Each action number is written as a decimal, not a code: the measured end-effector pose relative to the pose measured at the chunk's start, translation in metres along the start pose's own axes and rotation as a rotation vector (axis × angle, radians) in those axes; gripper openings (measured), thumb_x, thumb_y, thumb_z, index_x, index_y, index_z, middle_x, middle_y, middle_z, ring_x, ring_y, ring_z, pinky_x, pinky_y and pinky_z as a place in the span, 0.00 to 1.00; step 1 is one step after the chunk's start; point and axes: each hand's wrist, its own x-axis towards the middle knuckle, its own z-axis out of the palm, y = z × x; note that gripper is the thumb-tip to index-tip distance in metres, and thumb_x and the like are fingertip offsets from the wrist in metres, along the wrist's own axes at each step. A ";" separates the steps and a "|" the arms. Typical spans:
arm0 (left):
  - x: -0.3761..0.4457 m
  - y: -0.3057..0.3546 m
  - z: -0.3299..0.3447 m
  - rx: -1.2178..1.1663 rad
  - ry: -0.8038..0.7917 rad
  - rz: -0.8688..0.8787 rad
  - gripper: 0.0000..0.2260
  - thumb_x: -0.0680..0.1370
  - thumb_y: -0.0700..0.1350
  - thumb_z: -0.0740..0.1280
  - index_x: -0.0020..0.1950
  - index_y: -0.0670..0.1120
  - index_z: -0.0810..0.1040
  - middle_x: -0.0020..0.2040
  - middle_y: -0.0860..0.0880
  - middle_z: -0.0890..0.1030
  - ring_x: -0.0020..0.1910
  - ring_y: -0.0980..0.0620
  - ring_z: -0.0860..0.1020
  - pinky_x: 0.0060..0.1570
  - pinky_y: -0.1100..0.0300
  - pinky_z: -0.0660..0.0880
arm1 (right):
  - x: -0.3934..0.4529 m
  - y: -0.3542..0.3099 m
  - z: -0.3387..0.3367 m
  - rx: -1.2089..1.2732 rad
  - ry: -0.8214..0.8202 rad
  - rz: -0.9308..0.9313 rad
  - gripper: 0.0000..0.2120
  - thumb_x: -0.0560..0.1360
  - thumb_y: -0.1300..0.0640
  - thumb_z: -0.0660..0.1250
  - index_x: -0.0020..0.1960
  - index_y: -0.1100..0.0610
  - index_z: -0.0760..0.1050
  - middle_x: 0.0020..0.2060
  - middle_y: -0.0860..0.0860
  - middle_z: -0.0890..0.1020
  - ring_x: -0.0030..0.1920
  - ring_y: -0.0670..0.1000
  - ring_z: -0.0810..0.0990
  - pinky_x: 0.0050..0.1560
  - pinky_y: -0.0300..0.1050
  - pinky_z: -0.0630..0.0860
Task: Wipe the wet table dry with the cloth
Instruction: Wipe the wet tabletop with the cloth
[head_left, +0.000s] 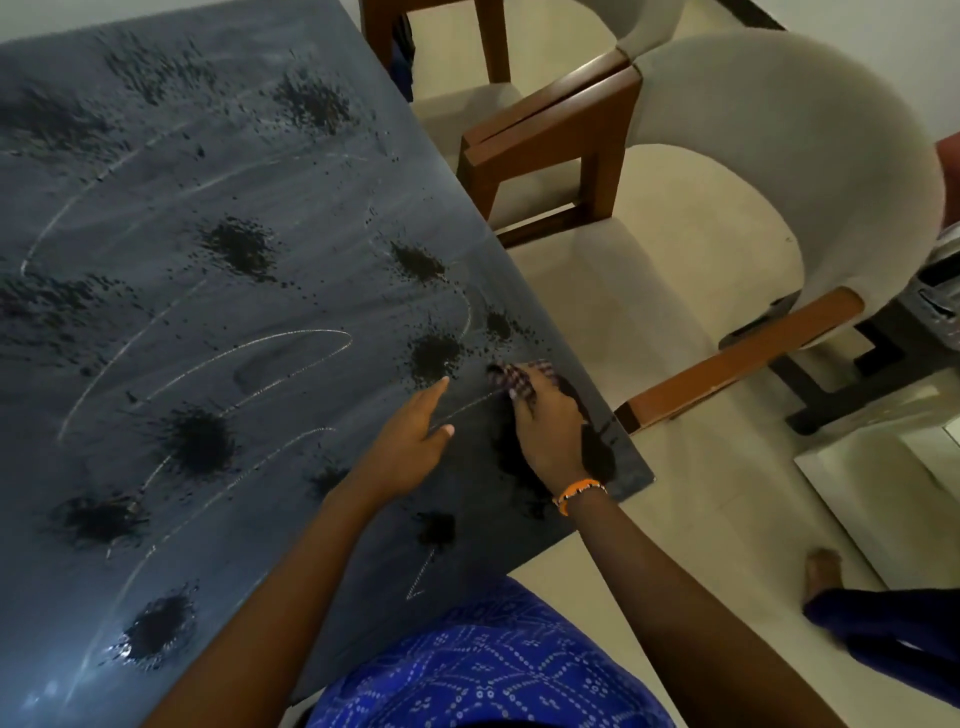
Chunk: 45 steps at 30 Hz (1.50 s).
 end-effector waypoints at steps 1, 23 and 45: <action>0.000 0.004 -0.004 -0.047 0.015 -0.011 0.26 0.80 0.41 0.59 0.76 0.48 0.53 0.76 0.47 0.58 0.75 0.49 0.57 0.71 0.58 0.54 | 0.005 -0.013 0.002 0.140 -0.018 0.036 0.13 0.79 0.61 0.61 0.62 0.61 0.75 0.51 0.58 0.82 0.49 0.56 0.80 0.43 0.40 0.70; -0.040 -0.108 -0.251 0.058 0.747 -0.241 0.10 0.78 0.42 0.63 0.58 0.48 0.77 0.59 0.46 0.75 0.60 0.46 0.73 0.66 0.41 0.63 | 0.157 -0.302 0.198 0.469 -0.181 -0.165 0.11 0.76 0.57 0.64 0.56 0.59 0.79 0.40 0.54 0.81 0.40 0.51 0.77 0.40 0.44 0.70; -0.035 -0.296 -0.335 0.257 0.584 -0.598 0.35 0.78 0.50 0.62 0.76 0.41 0.44 0.78 0.44 0.48 0.76 0.45 0.50 0.74 0.50 0.53 | 0.142 -0.386 0.490 -0.535 -0.514 -0.945 0.32 0.76 0.37 0.56 0.76 0.45 0.53 0.77 0.57 0.49 0.77 0.61 0.44 0.73 0.61 0.38</action>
